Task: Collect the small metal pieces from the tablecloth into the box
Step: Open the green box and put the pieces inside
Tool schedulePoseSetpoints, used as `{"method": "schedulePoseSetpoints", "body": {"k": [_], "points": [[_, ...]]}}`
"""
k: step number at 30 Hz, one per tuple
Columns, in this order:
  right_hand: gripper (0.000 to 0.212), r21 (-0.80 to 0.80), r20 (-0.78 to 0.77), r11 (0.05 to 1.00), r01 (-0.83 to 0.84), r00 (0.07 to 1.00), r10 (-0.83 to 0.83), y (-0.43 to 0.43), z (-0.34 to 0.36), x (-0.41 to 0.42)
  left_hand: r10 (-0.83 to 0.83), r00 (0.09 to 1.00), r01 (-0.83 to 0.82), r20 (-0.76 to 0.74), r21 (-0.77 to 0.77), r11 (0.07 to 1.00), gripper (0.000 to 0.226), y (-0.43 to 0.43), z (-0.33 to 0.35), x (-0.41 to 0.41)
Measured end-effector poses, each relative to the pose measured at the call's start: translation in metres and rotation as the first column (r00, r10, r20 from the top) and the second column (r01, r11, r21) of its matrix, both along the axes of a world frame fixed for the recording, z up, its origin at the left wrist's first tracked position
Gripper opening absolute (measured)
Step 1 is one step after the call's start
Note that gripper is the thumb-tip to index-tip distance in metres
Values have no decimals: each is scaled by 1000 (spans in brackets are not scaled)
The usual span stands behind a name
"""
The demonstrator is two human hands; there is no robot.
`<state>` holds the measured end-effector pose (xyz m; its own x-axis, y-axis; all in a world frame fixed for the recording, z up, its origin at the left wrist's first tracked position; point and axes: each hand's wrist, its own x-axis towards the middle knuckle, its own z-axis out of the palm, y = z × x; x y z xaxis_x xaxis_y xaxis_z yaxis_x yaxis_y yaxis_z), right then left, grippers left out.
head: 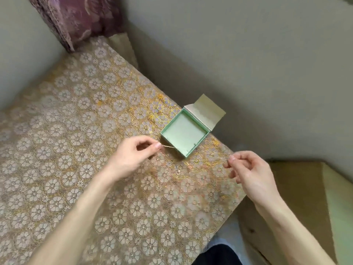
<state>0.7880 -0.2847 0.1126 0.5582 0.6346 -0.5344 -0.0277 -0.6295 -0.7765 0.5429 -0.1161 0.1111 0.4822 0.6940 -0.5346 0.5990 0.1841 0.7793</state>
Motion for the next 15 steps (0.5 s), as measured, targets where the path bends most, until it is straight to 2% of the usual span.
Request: {"method": "schedulePoseSetpoints", "body": {"k": [5,10,13,15], "points": [[8,-84,-39,996,26,999,-30,17,-26,-11,75,997,-80,34,156,985,11,37,6,43],[12,-73,74,994,81,994,-76,56,-46,-19,211,972,-231,104,244,942,8,66,8,70],[11,-59,122,990,128,985,-120,80,-50,-22,321,934,-348,155,196,917,14,72,10,76],[9,-69,140,988,138,982,-127,90,-52,-26,339,931,-356,137,132,925,18,70,9,78]]}}
